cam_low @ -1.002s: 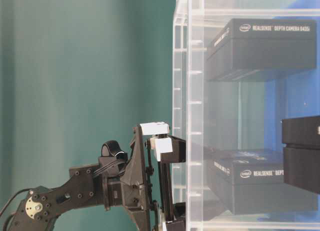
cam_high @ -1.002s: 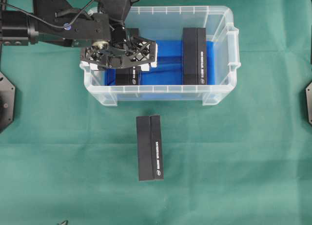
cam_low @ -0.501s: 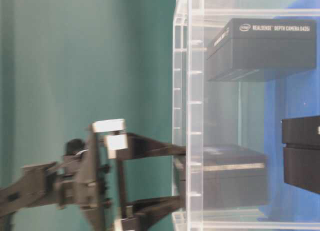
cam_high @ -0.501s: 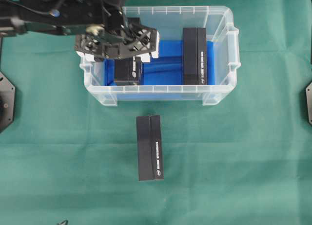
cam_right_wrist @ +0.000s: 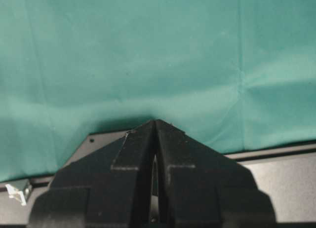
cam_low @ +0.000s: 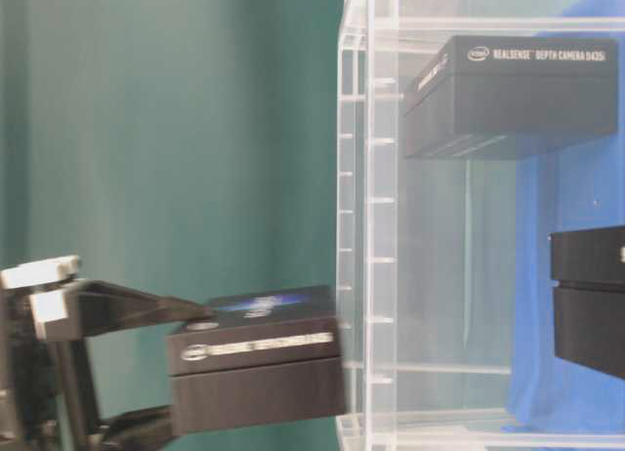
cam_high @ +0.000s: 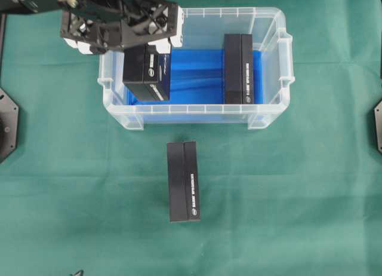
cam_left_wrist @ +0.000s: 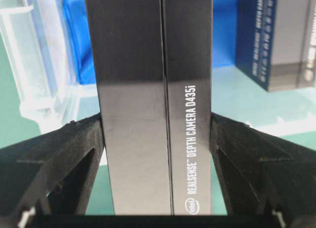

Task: Take the box out of the case with the left arm.
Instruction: 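Lift the gripped middle box upward out of the case, then carry the box forward and lower it left of the first box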

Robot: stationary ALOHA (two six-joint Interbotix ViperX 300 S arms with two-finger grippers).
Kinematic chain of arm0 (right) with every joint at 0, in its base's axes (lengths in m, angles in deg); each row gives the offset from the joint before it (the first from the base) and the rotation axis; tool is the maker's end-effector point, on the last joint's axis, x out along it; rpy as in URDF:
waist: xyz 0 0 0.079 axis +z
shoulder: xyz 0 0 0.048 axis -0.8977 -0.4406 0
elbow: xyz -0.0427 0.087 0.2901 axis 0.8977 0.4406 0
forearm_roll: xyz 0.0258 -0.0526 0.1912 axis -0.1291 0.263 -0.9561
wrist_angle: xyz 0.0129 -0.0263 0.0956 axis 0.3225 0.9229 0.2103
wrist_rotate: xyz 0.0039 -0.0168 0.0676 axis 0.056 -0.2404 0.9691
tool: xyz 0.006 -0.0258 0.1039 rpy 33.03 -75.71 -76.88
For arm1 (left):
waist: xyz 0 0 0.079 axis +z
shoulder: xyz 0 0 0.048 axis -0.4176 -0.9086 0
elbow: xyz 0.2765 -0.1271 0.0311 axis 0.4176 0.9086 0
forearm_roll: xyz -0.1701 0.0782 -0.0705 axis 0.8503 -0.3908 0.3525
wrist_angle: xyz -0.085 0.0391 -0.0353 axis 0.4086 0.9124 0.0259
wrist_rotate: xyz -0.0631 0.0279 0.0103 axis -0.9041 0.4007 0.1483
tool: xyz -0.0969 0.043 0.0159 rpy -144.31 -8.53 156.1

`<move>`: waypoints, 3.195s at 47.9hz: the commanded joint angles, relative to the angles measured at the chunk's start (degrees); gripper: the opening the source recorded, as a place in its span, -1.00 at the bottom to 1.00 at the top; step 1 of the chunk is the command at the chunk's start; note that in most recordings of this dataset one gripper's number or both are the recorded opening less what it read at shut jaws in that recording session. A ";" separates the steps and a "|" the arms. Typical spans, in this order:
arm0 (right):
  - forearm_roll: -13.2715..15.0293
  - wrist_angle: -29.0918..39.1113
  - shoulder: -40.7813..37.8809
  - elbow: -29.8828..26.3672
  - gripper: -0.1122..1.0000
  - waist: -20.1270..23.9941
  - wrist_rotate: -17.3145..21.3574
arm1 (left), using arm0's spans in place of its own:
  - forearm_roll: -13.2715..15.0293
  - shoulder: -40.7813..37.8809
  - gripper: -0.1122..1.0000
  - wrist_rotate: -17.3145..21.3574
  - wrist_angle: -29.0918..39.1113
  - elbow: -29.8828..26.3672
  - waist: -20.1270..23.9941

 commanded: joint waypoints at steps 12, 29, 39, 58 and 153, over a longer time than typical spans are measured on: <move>0.00 -0.18 -0.18 -0.53 -0.76 0.00 0.09 | -0.26 1.58 0.35 0.18 4.92 -7.56 -0.35; 0.09 -0.18 -0.18 -0.53 -0.76 -0.09 0.09 | -0.53 1.67 0.34 0.09 5.54 -7.82 -0.26; 0.09 -0.18 -0.18 -0.53 -0.76 -0.09 0.09 | -0.53 1.67 0.34 0.09 5.54 -7.56 -0.26; 0.09 -0.18 -0.18 -0.53 -0.76 0.00 0.09 | -0.53 1.67 0.35 0.09 5.54 -7.38 -0.26; 0.09 -0.18 -0.18 -0.62 -0.76 0.00 -0.26 | -0.62 2.29 0.35 -29.88 7.47 -4.22 -28.21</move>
